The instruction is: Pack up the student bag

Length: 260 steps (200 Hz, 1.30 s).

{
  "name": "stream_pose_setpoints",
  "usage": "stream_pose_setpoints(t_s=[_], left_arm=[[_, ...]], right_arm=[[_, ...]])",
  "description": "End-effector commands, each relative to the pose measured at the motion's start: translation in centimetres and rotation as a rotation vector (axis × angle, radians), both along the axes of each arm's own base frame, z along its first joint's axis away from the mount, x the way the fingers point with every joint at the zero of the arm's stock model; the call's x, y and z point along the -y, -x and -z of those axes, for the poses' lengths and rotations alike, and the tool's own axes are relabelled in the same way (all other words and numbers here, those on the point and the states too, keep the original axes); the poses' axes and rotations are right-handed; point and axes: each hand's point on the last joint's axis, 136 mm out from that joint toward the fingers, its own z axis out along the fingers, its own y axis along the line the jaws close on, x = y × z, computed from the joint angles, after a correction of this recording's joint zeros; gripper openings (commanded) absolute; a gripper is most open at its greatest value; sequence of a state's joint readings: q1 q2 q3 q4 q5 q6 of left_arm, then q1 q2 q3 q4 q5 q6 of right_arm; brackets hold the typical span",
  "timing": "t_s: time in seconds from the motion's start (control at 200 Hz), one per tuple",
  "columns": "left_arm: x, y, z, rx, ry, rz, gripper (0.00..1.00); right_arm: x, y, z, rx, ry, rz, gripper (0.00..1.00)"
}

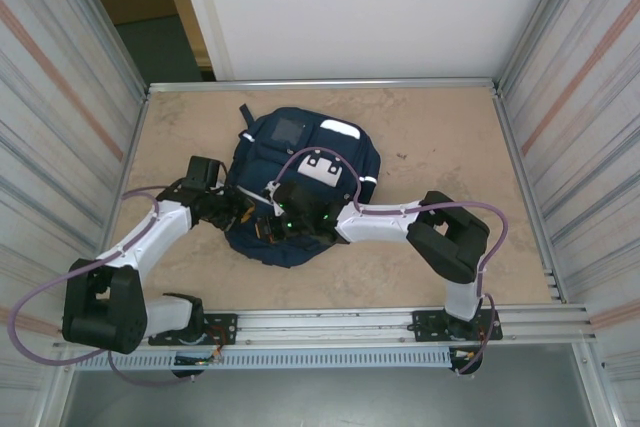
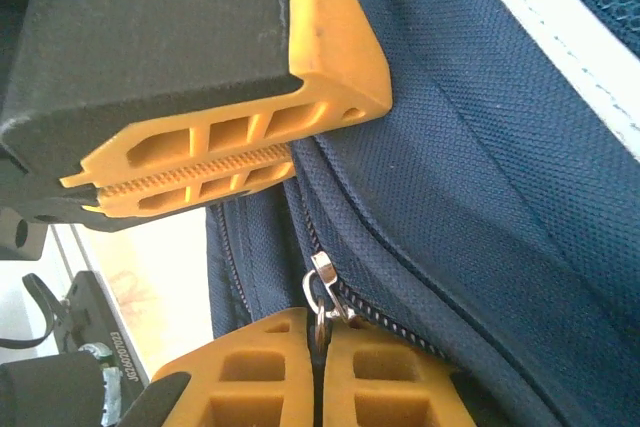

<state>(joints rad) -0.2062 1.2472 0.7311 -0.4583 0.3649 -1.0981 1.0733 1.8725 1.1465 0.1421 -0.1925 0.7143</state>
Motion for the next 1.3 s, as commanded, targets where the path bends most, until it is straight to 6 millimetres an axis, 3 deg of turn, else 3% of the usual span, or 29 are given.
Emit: stream_pose_setpoints(t_s=[0.0, 0.326, 0.491, 0.626, 0.737, 0.787, 0.847, 0.942, 1.057, 1.117, 1.298], left_arm=[[-1.8, -2.7, -1.6, 0.127, -0.078, -0.035, 0.0], [-3.0, -4.5, -1.7, 0.144, -0.096, 0.043, 0.01], [-1.5, -6.8, -2.6, 0.154, -0.054, 0.147, 0.02], [-1.4, -9.7, -2.7, 0.159, -0.058, 0.157, 0.0], [0.3, -11.8, -3.2, 0.14, 0.041, 0.202, 0.04], [1.1, -12.6, -3.5, 0.14, 0.082, 0.208, 0.11], [2.0, -12.9, -4.0, 0.148, 0.147, 0.211, 0.32], [1.7, -11.7, -4.9, 0.148, 0.146, 0.212, 0.4], [-0.3, -7.6, -5.4, 0.122, 0.021, 0.179, 0.45], [-0.5, -5.5, -5.6, 0.123, 0.006, 0.157, 0.48], [1.1, 0.1, -3.2, 0.031, 0.057, 0.15, 0.5]], right_arm=[[-0.5, 1.4, -2.4, 0.038, -0.055, -0.045, 0.0], [6.3, 2.4, 0.3, 0.054, 0.06, 0.067, 0.0], [8.9, 2.1, 0.1, 0.098, 0.103, 0.123, 0.0], [8.7, 2.2, -0.2, 0.111, 0.079, 0.123, 0.0], [7.4, 1.4, -1.6, 0.137, 0.044, 0.13, 0.0], [6.4, 1.2, -2.4, 0.152, 0.021, 0.123, 0.0], [5.0, 0.9, -3.0, 0.163, -0.003, 0.104, 0.0], [3.1, 0.3, -3.7, 0.183, -0.026, 0.073, 0.0], [1.2, 0.3, -4.2, 0.274, -0.011, -0.039, 0.01], [0.8, 0.0, -4.5, 0.323, 0.011, -0.074, 0.01], [-0.6, 0.2, -5.3, 0.351, -0.015, -0.14, 0.01]])
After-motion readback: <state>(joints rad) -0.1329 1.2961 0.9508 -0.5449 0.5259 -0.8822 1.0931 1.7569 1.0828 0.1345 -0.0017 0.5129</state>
